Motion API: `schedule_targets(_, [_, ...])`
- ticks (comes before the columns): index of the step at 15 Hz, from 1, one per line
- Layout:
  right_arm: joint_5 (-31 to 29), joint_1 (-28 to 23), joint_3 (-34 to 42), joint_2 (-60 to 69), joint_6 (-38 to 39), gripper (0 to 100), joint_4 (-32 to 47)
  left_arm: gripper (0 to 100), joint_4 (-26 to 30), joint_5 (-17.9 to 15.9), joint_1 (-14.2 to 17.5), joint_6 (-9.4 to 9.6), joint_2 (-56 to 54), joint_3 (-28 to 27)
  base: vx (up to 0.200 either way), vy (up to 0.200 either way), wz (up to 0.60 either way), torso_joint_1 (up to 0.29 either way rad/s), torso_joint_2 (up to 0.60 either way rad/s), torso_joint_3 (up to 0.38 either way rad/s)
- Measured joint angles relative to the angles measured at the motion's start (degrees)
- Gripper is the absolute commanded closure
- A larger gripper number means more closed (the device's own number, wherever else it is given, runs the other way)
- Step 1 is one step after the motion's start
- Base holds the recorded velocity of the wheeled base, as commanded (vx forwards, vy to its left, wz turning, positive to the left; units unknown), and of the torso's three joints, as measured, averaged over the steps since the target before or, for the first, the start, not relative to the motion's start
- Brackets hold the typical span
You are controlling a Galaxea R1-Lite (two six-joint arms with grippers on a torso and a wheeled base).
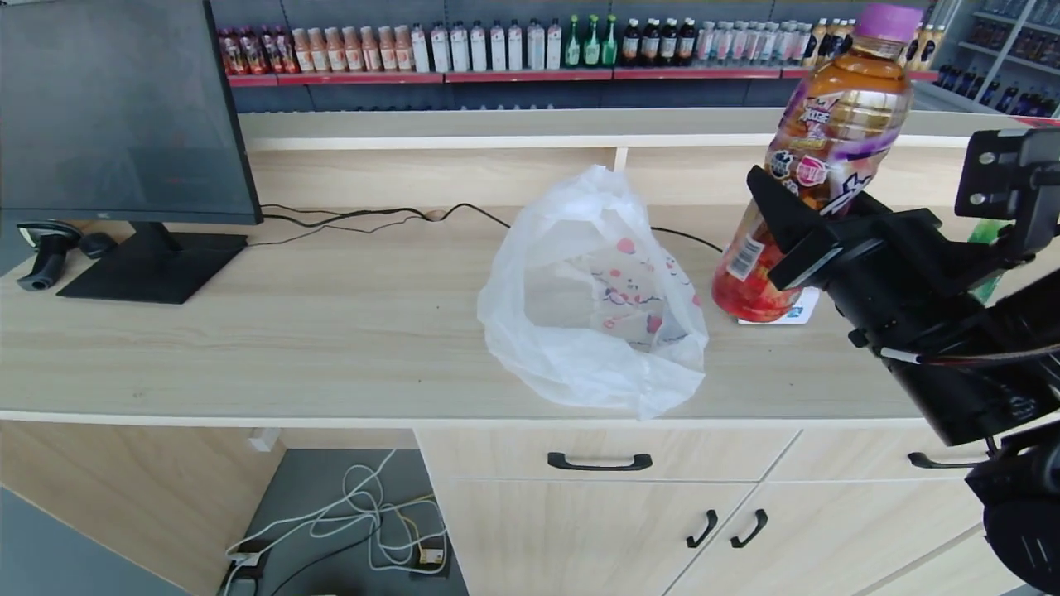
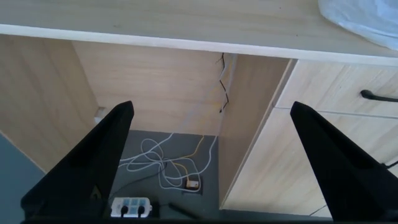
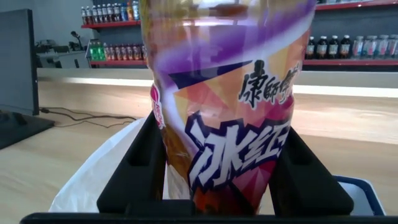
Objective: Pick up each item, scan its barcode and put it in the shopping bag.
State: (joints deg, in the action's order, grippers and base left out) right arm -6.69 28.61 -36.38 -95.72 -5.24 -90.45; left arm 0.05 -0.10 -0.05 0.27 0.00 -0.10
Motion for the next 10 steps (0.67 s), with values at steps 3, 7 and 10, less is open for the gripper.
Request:
schedule_targets(3, [0.16,0.13,0.05,-0.01,0.07,100,0.44,0,0.02,0.00,-0.06,0.00,0.00,0.00,0.000,0.000,0.20,0.007,0.00,-0.001])
schedule_targets(7, [0.12,0.00,-0.69,-0.67,0.02,100,0.24,0,-0.05,0.00,-0.05,0.00,0.00,0.02,0.000,0.000,0.00,0.000,0.00,0.000])
schedule_targets(10, [0.16,0.11,-4.36,-2.99,0.21,100,0.43,0,-0.05,0.00,-0.06,0.05,0.00,0.07,0.000,0.000,0.00,0.000,0.00,0.000])
